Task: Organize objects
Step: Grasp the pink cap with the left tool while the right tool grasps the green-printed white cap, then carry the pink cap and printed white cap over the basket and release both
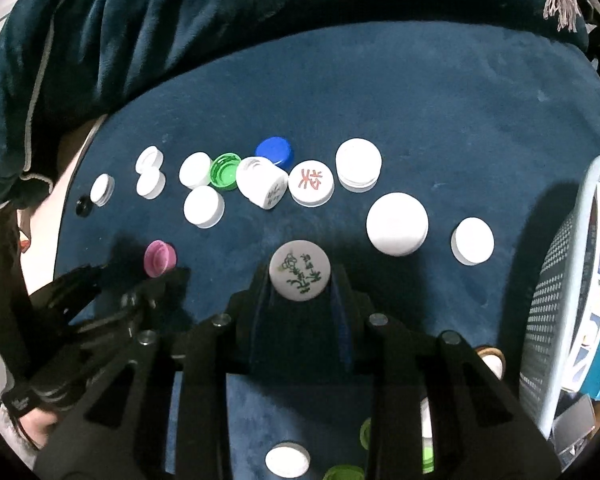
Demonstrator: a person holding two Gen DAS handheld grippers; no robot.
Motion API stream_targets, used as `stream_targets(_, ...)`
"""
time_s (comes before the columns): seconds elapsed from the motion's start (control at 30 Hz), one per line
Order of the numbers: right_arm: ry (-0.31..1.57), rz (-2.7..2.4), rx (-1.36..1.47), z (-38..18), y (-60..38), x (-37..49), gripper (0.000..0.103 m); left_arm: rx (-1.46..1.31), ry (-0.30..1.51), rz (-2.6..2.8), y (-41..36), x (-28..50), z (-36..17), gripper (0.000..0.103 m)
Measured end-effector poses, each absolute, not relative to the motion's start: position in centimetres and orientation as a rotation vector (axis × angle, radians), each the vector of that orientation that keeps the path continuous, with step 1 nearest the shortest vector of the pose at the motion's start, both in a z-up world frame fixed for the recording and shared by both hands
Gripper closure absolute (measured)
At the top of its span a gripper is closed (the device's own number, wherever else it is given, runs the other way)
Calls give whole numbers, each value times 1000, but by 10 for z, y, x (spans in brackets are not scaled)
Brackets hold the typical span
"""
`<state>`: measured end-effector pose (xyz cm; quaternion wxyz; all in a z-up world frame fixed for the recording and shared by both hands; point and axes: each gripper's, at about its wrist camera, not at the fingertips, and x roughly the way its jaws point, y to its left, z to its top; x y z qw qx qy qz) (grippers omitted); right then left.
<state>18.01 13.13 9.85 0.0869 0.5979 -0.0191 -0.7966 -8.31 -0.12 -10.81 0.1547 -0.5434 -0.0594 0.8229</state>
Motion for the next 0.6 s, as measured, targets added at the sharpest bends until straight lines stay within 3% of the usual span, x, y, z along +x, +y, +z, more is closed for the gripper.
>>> stream_targets(0.3, -102, -2410, 1739, 116, 158, 179, 73, -1491, -248, 2371, 2, -78, -81, 72)
stream_targets(0.6, -277, -2556, 1614, 180, 202, 217, 73, -1306, -314, 2294, 56, -59, -4, 72)
